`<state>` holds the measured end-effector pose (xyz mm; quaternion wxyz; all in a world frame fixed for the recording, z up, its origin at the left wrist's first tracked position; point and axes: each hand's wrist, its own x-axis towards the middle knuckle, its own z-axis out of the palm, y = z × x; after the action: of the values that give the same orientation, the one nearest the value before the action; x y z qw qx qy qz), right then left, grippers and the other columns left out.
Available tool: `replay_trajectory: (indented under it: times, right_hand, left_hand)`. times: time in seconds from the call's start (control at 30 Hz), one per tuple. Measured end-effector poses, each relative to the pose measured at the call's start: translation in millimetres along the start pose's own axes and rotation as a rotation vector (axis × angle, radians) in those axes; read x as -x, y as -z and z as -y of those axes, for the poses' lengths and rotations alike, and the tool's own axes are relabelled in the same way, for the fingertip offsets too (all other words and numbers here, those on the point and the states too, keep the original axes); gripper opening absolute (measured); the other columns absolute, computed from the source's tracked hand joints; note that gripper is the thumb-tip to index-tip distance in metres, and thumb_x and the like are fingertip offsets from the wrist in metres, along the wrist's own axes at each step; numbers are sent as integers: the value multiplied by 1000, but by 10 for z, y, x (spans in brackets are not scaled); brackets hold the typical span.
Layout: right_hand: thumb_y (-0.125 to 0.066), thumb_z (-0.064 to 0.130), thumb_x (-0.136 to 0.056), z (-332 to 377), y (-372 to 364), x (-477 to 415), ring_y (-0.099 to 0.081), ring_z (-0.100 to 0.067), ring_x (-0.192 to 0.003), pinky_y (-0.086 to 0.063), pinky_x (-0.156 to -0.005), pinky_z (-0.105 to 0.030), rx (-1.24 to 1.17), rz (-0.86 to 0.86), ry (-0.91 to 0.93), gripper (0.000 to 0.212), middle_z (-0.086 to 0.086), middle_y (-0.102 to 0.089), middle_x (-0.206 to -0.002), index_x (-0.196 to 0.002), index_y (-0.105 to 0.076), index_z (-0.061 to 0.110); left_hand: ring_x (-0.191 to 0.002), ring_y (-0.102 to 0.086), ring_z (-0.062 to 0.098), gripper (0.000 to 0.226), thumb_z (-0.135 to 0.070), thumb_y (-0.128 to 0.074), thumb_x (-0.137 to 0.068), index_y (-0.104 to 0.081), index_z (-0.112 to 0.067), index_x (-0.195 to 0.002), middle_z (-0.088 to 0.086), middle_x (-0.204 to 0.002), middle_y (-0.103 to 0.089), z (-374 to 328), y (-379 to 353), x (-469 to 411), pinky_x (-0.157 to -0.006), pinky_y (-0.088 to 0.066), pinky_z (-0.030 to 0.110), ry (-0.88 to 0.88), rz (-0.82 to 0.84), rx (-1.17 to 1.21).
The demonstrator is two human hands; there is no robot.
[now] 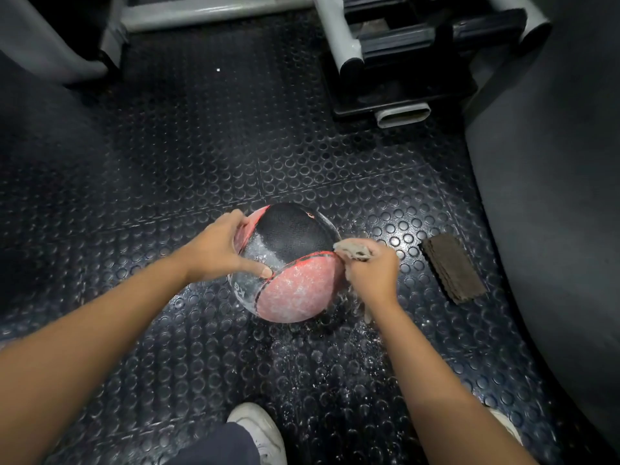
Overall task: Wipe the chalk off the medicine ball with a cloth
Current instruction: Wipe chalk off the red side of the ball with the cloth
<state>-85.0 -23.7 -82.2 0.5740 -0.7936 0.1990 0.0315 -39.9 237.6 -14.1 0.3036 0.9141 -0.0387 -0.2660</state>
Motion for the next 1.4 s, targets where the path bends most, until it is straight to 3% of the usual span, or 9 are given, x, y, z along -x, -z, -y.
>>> replay_trajectory:
  times: [0.2,0.3,0.53,0.7,0.87,1.03,1.1,1.17,1.4]
  right_hand:
    - [-57,-9,-71,182,-175,-312,-69,-7,-74,-60,-60,-32,43,-50,23,41,12,-74,-77,-87,-78,23]
    - [-57,-13,-71,158,-121,-103,-68,-4,-75,-55,-55,-25,68,18,80,45,13,-73,-79,-89,-78,23]
    - [-69,0,-78,148,-65,-303,-69,-7,-72,-56,-60,-30,14,-33,-10,28,13,-74,-74,-80,-78,27]
    - [-64,-5,-73,254,-117,-30,-66,-8,-70,-55,-57,-30,36,52,151,29,11,-72,-77,-78,-77,20]
    - [-72,6,-83,4,166,-77,-57,-12,-53,-44,-44,-30,95,63,-34,24,7,-73,-71,-79,-74,29]
    - [-64,22,-91,118,165,-276,-50,-11,-61,-45,-54,-16,32,2,-32,30,-3,-63,-77,-69,-57,3]
    - [-58,23,-94,158,70,-235,-54,-8,-83,-48,-77,-17,127,107,68,20,0,-60,-104,-87,-66,6]
    - [-60,16,-93,103,36,-174,-53,-2,-93,-42,-84,-11,154,155,182,18,4,-56,-112,-106,-70,10]
    - [-57,-15,-82,-230,169,-167,-57,-17,-71,-46,-52,-25,155,160,25,48,-5,-69,-107,-114,-70,17]
  left_hand:
    - [-102,-57,19,95,-80,-77,-34,-47,-27,-106,-4,-112,-55,-17,24,-21,-86,-51,43,-2,3,-9]
    - [-100,-59,20,91,-76,-80,-33,-48,-30,-105,-5,-111,-58,23,28,3,-85,-52,44,10,-6,44]
    - [-100,-54,22,97,-79,-77,-37,-47,-19,-107,-1,-109,-53,-59,-28,-9,-86,-50,43,-19,-19,-41]
    - [-104,-56,17,98,-76,-80,-33,-47,-28,-111,-6,-116,-55,48,5,25,-89,-50,44,24,-10,20]
    - [-105,-55,16,104,-83,-75,-30,-47,-28,-113,-7,-117,-53,11,-37,28,-90,-49,44,3,-18,13]
    - [-107,-57,16,97,-78,-80,-32,-47,-32,-111,-8,-118,-56,63,-36,31,-92,-50,45,9,-29,56]
    - [-106,-58,17,97,-77,-81,-33,-47,-31,-112,-7,-118,-56,65,-37,34,-91,-50,45,7,-28,60]
    - [-106,-58,17,99,-77,-81,-33,-46,-30,-114,-7,-118,-55,59,-37,32,-91,-50,45,5,-23,54]
    - [-106,-57,24,97,-79,-81,-33,-47,-28,-109,0,-116,-56,33,-44,40,-90,-51,49,-17,-11,27]
